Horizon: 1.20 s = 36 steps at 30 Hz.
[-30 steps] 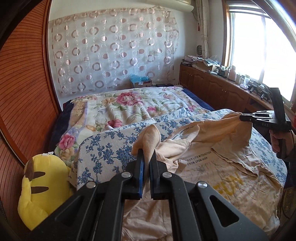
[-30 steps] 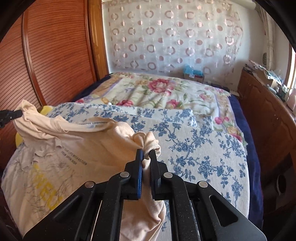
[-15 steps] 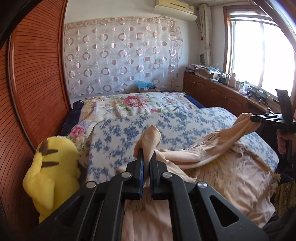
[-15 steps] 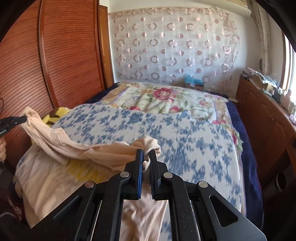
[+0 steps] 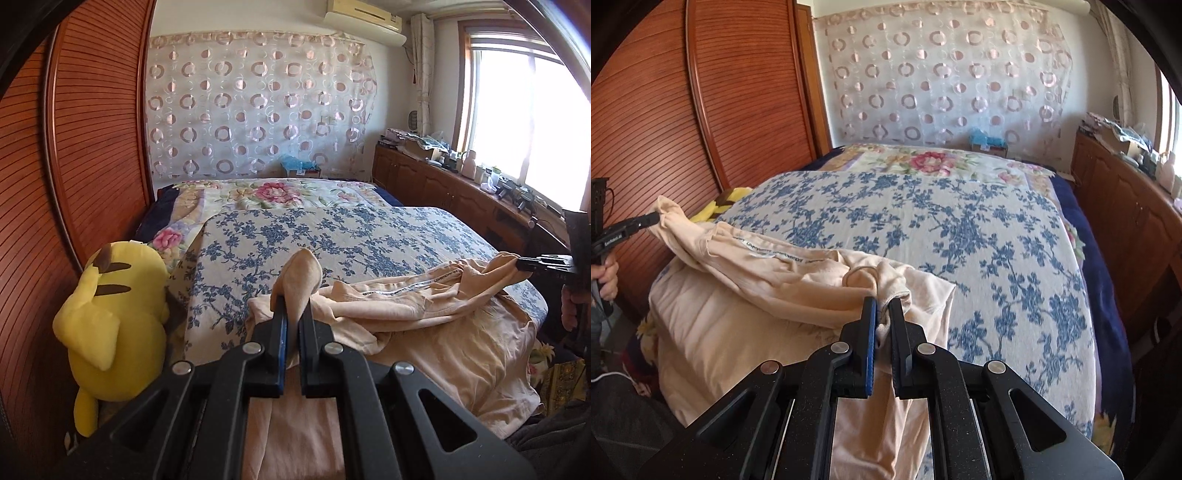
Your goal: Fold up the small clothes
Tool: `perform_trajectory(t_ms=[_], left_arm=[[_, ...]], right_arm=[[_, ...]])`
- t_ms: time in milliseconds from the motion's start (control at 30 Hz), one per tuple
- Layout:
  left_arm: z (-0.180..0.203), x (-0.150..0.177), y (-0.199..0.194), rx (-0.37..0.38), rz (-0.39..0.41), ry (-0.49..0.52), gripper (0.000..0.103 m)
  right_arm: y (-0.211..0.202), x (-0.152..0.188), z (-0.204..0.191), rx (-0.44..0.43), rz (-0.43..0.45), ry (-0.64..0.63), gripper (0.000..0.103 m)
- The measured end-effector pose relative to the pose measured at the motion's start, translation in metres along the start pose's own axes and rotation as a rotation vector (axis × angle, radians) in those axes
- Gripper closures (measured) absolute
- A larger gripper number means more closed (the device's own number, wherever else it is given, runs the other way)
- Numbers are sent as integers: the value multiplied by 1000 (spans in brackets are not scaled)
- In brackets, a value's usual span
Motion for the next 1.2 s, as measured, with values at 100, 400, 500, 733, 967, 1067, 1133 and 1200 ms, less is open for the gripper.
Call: perform_trajectory(t_ms=[100, 400, 500, 733, 967, 1067, 1133, 1200], left_arm=[[-7, 5, -9, -8, 3, -32, 101], [-25, 36, -15, -30, -62, -103, 101], [-28, 42, -8, -40, -89, -114, 100], [-28, 28, -12, -42, -48, -92, 61], [-40, 11, -1, -65, -34, -77, 45], [-45, 5, 19, -84, -55, -61, 45], [-50, 4, 34, -79, -75, -60, 45], [-54, 3, 51, -95, -99, -50, 45]], right_arm=[[-7, 4, -2, 1, -7, 3, 99], [-21, 36, -19, 14, -136, -71, 99], [-17, 50, -21, 16, -164, -54, 99], [-13, 57, -13, 26, -186, -21, 94], [-27, 29, 0, 126, -102, -69, 58], [-22, 19, 10, 163, -75, -71, 49], [-12, 15, 18, 157, -75, -54, 45], [1, 14, 23, 151, -82, -39, 45]])
Point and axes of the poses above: each gripper's, at about its wrist camera, not at the fingertips, and y roughly the way its jaws point, z to its right, x to its underside, the point moved 1 cm from there along y, roughly the way its jaws point, and after that the axes turned 10 degrees about z, right-handed, at the moved point
